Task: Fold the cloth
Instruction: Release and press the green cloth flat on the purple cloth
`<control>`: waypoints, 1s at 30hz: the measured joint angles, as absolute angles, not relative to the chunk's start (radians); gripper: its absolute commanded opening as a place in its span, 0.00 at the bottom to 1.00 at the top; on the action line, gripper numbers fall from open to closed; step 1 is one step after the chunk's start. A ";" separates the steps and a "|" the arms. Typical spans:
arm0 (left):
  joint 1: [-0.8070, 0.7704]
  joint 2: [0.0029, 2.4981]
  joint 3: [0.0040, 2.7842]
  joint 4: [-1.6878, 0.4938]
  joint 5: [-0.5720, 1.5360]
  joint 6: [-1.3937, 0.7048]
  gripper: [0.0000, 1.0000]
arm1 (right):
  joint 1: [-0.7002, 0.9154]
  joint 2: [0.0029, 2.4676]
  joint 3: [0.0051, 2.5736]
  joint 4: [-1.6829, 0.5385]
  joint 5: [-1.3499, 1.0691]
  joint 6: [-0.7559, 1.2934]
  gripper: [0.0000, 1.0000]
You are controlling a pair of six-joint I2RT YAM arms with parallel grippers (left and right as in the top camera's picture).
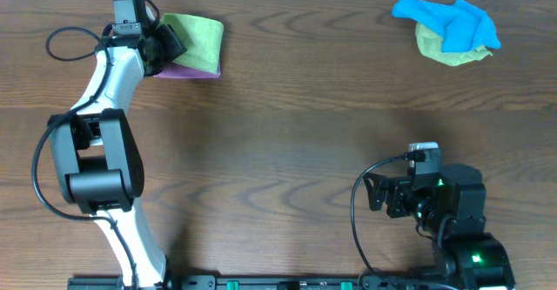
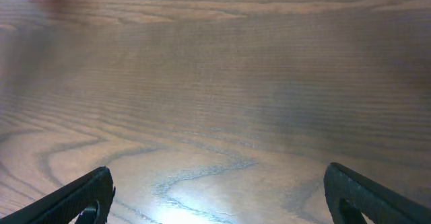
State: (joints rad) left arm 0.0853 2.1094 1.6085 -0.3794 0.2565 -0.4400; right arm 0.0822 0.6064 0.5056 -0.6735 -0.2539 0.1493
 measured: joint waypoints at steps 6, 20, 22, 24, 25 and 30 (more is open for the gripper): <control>0.085 2.088 1.617 -0.397 0.242 -0.422 0.69 | 0.082 0.606 0.506 -0.674 -0.254 0.149 0.99; 0.101 1.962 1.617 -0.445 0.213 -0.395 0.57 | 0.083 0.606 0.506 -0.674 -0.254 0.149 0.99; 0.101 1.952 1.617 -0.441 0.215 -0.396 0.48 | 0.083 0.606 0.506 -0.674 -0.254 0.149 0.99; 0.098 1.950 1.618 -0.430 0.221 -0.408 0.43 | 0.082 0.606 0.506 -0.674 -0.254 0.149 0.99; 0.096 1.950 1.618 -0.421 0.223 -0.419 0.42 | 0.082 0.606 0.506 -0.674 -0.254 0.149 0.99; 0.061 1.955 1.619 -0.353 0.229 -0.469 0.14 | 0.082 0.606 0.506 -0.673 -0.254 0.149 0.99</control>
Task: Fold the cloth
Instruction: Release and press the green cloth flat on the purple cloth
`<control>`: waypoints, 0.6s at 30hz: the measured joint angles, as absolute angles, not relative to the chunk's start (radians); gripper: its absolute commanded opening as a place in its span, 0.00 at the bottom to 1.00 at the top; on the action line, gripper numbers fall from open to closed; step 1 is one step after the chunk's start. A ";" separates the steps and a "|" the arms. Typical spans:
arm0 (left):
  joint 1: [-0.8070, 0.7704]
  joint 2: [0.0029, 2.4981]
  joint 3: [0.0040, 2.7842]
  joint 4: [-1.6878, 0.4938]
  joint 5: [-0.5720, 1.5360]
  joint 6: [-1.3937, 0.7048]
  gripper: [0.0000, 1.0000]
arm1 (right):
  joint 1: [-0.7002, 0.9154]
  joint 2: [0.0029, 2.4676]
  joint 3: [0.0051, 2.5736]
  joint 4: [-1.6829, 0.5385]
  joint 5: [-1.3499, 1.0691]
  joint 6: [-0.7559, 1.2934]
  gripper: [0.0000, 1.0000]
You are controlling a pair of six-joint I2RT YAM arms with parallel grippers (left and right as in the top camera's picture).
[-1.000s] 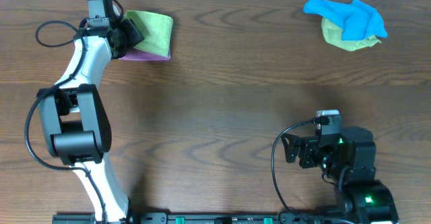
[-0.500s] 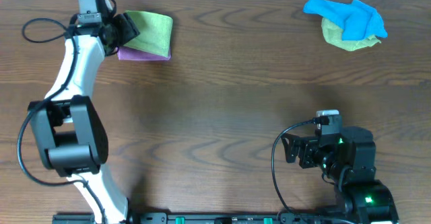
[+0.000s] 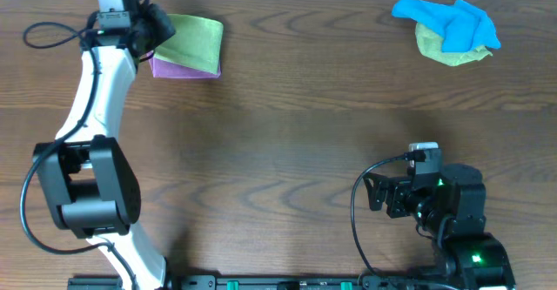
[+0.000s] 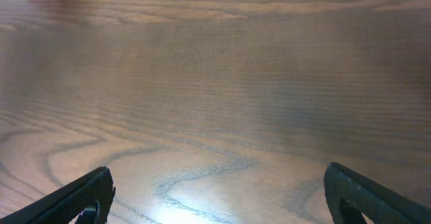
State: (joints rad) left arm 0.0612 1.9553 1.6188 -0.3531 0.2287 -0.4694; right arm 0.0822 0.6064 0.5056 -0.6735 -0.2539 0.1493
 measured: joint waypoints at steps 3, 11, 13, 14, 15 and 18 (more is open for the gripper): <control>0.028 1.982 1.623 -0.294 0.231 -0.502 0.06 | 0.082 0.606 0.506 -0.673 -0.254 0.149 0.99; -0.022 2.088 1.625 -0.195 0.224 -0.564 0.05 | 0.083 0.606 0.505 -0.674 -0.254 0.149 0.99; -0.021 2.108 1.625 -0.183 0.220 -0.573 0.06 | 0.082 0.606 0.505 -0.674 -0.254 0.149 0.99; -0.021 2.120 1.625 -0.176 0.216 -0.577 0.05 | 0.083 0.606 0.505 -0.674 -0.254 0.149 0.99; -0.021 2.131 1.625 -0.173 0.209 -0.580 0.06 | 0.083 0.606 0.505 -0.674 -0.254 0.149 0.99; -0.021 2.163 1.625 -0.167 0.194 -0.588 0.06 | 0.082 0.606 0.505 -0.674 -0.254 0.149 0.99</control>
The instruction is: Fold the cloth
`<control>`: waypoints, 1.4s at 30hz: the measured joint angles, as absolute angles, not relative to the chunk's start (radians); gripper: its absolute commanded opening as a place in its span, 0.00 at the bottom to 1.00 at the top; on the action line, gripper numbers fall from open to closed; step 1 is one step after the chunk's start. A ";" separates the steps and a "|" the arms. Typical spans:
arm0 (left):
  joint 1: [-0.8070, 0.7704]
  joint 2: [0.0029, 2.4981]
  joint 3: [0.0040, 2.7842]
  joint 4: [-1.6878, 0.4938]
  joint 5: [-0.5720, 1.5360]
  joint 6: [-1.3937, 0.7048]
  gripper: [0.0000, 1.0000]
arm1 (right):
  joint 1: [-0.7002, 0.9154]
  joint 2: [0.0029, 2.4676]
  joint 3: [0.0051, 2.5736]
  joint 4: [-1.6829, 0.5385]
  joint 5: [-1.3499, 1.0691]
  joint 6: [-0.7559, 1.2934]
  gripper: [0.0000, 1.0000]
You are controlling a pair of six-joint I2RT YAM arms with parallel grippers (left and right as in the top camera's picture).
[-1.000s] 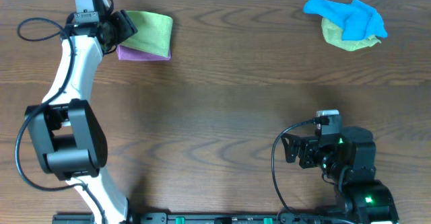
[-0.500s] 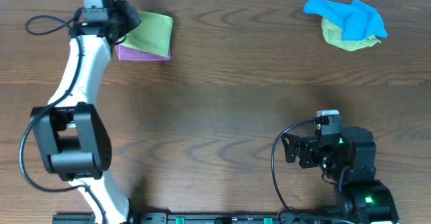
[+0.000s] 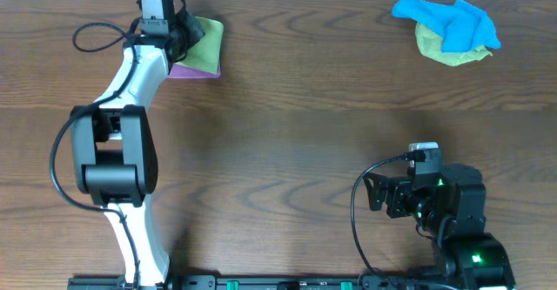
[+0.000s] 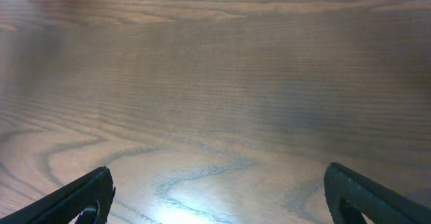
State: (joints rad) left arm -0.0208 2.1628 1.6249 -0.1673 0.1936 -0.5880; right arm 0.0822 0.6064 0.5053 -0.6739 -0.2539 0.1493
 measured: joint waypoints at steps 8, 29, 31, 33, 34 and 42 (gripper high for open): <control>-0.020 2.221 1.625 -0.145 0.146 -0.603 0.06 | 0.083 0.606 0.505 -0.674 -0.254 0.149 0.99; 0.004 2.238 1.716 -0.221 0.183 -0.566 0.30 | 0.082 0.606 0.505 -0.674 -0.254 0.149 0.99; 0.005 2.232 1.755 -0.287 0.184 -0.528 0.41 | 0.082 0.606 0.505 -0.674 -0.254 0.149 0.99; 0.005 2.216 1.794 -0.368 0.184 -0.481 0.61 | 0.083 0.606 0.505 -0.674 -0.254 0.149 0.99; 0.005 2.205 1.808 -0.405 0.183 -0.460 0.69 | 0.083 0.606 0.505 -0.674 -0.254 0.149 0.99; 0.005 2.075 1.898 -0.641 0.156 -0.319 0.96 | 0.082 0.606 0.505 -0.674 -0.254 0.149 0.99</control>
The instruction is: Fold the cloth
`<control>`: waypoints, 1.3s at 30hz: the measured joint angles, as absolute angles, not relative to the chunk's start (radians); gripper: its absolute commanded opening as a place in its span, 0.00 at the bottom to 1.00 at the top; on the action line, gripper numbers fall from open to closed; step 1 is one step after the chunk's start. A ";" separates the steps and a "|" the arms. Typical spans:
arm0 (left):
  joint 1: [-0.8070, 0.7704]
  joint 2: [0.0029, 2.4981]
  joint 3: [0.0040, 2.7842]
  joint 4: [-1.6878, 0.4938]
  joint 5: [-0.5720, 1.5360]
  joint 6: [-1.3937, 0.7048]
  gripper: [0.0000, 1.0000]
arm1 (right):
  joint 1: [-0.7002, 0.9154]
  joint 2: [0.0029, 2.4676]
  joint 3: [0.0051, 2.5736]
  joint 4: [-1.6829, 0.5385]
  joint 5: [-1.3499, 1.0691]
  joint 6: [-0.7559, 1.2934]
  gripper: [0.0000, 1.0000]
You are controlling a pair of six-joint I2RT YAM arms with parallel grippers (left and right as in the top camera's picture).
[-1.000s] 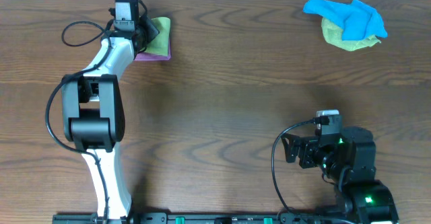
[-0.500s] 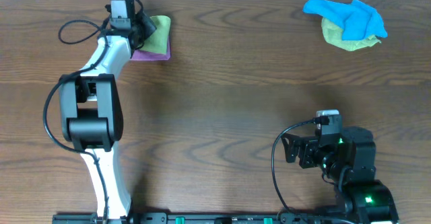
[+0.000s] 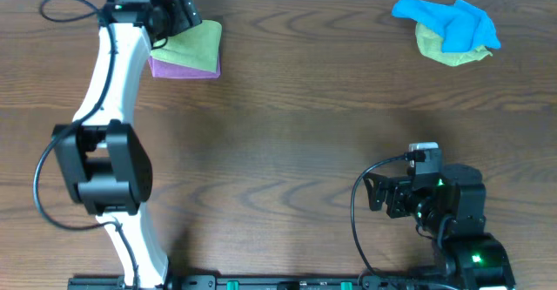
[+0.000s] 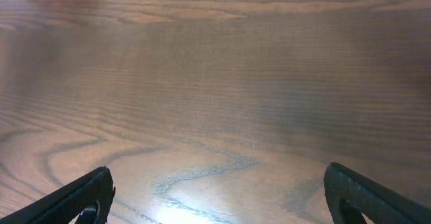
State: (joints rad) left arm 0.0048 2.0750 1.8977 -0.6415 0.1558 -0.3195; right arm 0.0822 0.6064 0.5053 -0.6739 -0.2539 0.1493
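Observation:
A folded green cloth (image 3: 196, 42) lies on a purple cloth (image 3: 178, 69) at the table's far left. My left gripper (image 3: 180, 12) is at the green cloth's far left corner, and its jaws are too dark to read. Whether it touches the cloth cannot be told. My right gripper (image 3: 372, 194) rests near the front right, open, with only bare wood between its fingers (image 4: 87, 194). A corner of the purple cloth shows at the top left of the right wrist view.
A crumpled blue cloth (image 3: 452, 20) lies over a yellow-green one (image 3: 448, 55) at the far right. The wooden table (image 3: 287, 142) spreads between the two arms. Its far edge runs just behind the left gripper.
My left gripper has moved from over the green cloth's upper left part to its far left corner, and more of the cloth shows. The arm's links have swung left. The right arm is unchanged.
My left gripper was first over the left edge of the green-on-purple stack. It was then off the stack's far left corner, then over the green cloth's upper left. Now it is at the far corner. The stack has stayed in place and the right arm has stayed still.

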 measured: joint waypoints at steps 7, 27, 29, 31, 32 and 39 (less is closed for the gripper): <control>0.005 1.991 1.914 -0.808 0.107 -0.271 0.96 | 0.082 0.606 0.505 -0.674 -0.254 0.149 0.99; 0.005 1.853 1.914 -1.195 0.093 -0.244 0.96 | 0.082 0.606 0.505 -0.675 -0.254 0.149 0.99; 0.005 1.834 1.914 -1.224 0.093 -0.233 0.96 | 0.082 0.606 0.505 -0.675 -0.254 0.149 0.99; 0.005 1.813 1.909 -1.227 0.093 -0.226 0.96 | 0.082 0.606 0.505 -0.675 -0.254 0.149 0.99; 0.005 1.796 1.897 -1.220 0.093 -0.221 0.95 | 0.082 0.606 0.505 -0.675 -0.254 0.149 0.99; 0.003 1.610 1.706 -1.082 0.080 -0.205 0.95 | 0.083 0.606 0.505 -0.674 -0.254 0.149 0.99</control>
State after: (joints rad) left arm 0.0029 1.6096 1.7058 -1.0824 0.0795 -0.2047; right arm 0.0826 0.6064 0.5053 -0.6743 -0.2539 0.1493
